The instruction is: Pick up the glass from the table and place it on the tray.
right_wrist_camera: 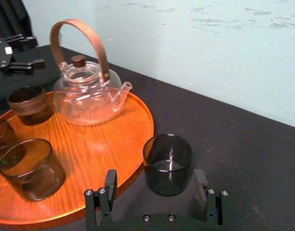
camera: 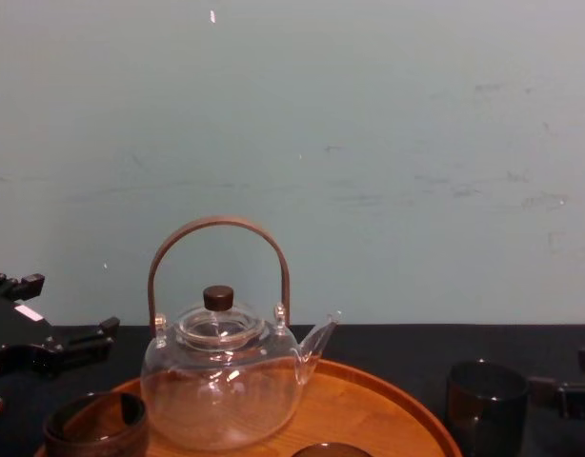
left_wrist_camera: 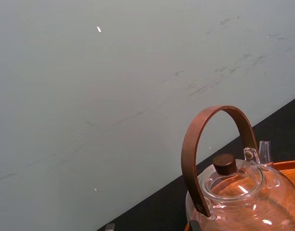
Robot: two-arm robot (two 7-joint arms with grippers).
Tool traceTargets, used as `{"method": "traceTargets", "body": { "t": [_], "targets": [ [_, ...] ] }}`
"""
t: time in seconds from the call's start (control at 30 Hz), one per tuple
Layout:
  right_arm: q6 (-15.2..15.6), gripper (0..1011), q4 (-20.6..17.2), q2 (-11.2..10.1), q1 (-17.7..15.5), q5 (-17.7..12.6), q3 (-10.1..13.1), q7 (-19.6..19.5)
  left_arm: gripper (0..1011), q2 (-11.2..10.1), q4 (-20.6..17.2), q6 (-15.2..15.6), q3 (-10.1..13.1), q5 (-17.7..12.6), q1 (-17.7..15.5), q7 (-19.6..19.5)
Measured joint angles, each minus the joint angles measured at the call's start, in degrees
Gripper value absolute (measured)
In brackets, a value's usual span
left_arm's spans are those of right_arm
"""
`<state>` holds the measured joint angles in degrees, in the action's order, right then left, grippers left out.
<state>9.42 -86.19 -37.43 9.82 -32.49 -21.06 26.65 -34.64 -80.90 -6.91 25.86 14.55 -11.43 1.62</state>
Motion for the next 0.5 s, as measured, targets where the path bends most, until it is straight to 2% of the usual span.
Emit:
{"method": "traceTargets", "body": {
  "t": [0.5],
  "targets": [
    [2.85,1002,6.3,4.12,5.2,1.82,-1.28,0.03,1001,0.0,0.0,0.0,0.0,0.0,0.0,0.0]
  ]
}}
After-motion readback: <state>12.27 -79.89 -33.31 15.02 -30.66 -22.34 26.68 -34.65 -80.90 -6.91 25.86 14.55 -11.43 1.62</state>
